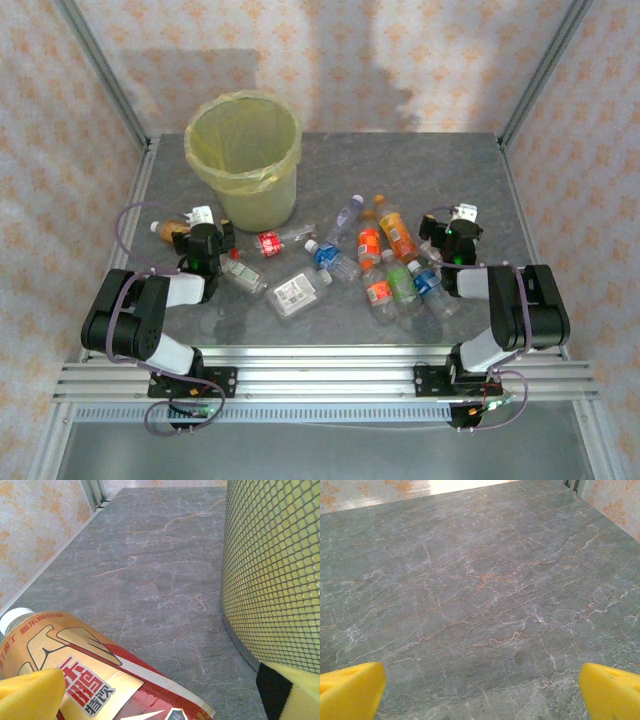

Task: Put the plastic bottles in the bin

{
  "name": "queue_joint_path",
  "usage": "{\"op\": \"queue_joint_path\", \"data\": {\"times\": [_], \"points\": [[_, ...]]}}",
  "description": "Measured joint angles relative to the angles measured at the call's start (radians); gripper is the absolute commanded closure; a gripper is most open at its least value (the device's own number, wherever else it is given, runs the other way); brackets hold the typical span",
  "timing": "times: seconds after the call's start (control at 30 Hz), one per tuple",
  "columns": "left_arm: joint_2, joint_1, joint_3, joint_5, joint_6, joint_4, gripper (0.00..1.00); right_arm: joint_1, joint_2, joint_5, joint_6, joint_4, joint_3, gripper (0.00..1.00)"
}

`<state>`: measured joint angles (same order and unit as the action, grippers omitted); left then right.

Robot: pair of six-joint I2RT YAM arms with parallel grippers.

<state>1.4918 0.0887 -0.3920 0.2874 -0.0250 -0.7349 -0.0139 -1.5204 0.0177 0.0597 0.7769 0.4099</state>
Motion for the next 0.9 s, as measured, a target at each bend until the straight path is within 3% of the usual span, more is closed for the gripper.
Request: {"op": "queue_joint_path", "data": {"times": [0.3,0.53,0.9], "points": [[-0.025,-0.006,-0.001,0.002,-0.004,0.016,0.00,0.000,0.000,0.001,0.000,-0.002,0.000,0.01],[-0.201,-0.006,-0.037,0.015,-0.020,0.143,0.00,0.000,0.004,0.002,0.000,-0.059,0.018,0.01],[-0.452,-0.012,-0.162,0.146,-0.190,0.519,0.00,0.000,0.207,-0.040,0.001,-0.288,0.066,0.01]]}}
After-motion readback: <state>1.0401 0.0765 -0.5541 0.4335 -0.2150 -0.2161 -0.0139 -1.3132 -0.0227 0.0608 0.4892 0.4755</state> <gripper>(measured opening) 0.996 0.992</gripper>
